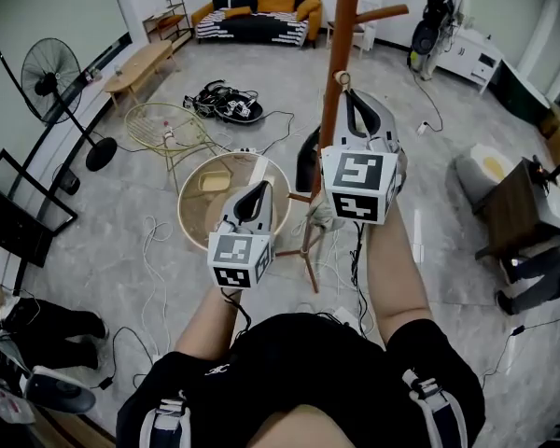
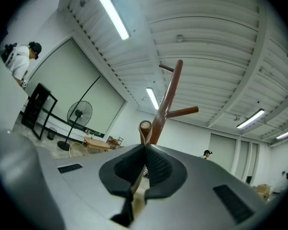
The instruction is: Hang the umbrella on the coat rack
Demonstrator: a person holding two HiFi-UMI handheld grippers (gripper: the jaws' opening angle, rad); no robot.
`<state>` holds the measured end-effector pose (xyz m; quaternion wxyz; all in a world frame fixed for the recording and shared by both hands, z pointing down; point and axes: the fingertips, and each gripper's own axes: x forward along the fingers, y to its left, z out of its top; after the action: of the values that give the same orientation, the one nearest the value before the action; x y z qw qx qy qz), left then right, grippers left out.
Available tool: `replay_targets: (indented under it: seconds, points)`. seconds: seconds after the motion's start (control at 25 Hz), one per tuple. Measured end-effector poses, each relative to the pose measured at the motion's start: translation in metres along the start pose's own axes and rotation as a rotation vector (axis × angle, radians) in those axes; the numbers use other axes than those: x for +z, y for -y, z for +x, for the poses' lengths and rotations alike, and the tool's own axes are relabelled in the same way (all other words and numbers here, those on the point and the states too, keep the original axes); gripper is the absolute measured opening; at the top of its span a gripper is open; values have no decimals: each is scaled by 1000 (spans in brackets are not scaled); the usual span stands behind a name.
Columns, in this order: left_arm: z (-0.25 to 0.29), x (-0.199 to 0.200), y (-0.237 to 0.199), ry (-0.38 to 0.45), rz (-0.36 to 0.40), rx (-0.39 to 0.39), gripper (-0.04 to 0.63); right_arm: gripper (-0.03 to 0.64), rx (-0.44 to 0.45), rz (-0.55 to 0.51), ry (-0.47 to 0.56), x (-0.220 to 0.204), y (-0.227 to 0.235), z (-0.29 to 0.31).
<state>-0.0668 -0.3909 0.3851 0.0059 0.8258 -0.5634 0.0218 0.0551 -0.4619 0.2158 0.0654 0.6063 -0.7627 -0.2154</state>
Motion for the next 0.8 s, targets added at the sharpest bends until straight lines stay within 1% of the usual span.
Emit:
replay_targets:
  seconds: [0.2, 0.32, 0.44, 0.56, 0.68, 0.8]
  points:
    - [5, 1, -4, 6, -5, -15, 17, 15, -31, -87, -40, -4, -6, 11]
    - [6, 0, -7, 10, -10, -18, 17, 15, -21, -93, -70, -12, -11, 18]
    - [8, -3, -8, 8, -17, -20, 17, 17, -8, -67, -89, -23, -12, 23]
    - [9, -3, -8, 10, -18, -20, 17, 17, 4, -15, -100, -30, -11, 31]
    - [7, -1, -14, 10, -19, -19, 17, 17, -2, 31, -116, -38, -13, 44]
    - [5, -1, -21, 6, -21, -17, 17, 18, -20, 52, -119, -43, -16, 55]
